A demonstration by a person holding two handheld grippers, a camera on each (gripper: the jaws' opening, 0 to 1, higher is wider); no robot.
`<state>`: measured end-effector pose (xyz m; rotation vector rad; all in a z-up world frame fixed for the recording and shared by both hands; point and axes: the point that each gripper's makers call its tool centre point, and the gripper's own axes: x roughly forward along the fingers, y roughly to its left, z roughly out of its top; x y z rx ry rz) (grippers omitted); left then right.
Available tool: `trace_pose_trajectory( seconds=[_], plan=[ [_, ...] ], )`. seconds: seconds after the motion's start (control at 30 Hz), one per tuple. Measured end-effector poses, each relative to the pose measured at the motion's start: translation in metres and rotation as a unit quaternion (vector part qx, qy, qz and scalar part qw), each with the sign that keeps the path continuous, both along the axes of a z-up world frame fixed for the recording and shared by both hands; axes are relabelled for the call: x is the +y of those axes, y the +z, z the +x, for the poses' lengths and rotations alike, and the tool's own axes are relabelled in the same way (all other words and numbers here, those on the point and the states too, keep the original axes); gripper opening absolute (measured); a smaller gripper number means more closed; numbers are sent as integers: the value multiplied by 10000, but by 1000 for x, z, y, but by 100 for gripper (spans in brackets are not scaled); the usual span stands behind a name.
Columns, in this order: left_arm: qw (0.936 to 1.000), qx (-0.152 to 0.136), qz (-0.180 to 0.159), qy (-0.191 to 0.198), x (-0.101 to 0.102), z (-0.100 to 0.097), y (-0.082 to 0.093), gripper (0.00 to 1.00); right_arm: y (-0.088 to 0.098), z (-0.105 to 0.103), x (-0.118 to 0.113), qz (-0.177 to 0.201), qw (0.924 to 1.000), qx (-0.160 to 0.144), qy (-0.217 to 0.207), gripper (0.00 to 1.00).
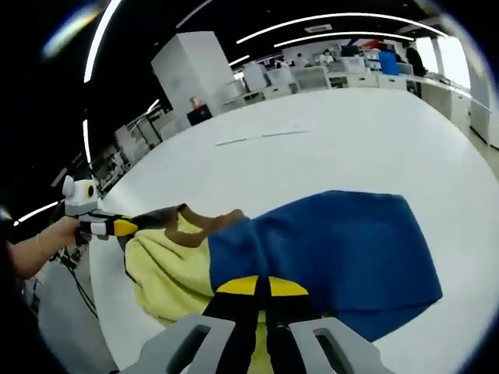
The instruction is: Fold the garment on the visible template until the final outline fits inside the template.
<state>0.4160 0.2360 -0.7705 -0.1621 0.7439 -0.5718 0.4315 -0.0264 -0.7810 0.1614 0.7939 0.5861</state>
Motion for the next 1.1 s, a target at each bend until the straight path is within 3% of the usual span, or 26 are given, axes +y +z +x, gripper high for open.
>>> trace_pose_trajectory(
  seconds=[0.13, 0.47, 0.57, 0.73, 0.87, 1.1],
  plan=[
    [9998, -197, 33, 91, 4, -3, 12, 0, 13, -3, 1, 64, 9998, -159, 29, 0],
    [9979, -610, -168, 159, 3, -6, 44, 0, 49, -5, 4, 191, 9983, -534, 104, 0],
    [9941, -1055, 50, 245, 7, 0, 63, 0, 63, -2, 5, 189, 9974, -685, 99, 0],
    [9891, -1404, -107, 440, 4, 6, 93, 0, 94, 10, 3, 158, 9943, -1055, -18, 0],
    [9856, -1607, -127, 506, 2, 11, 107, 0, 121, 24, 3, 59, 9899, -1418, -37, 0],
    [9763, -2061, -115, 650, 0, 28, 129, 0, 134, 42, 5, -181, 9865, -1626, 40, 0]
  ],
)
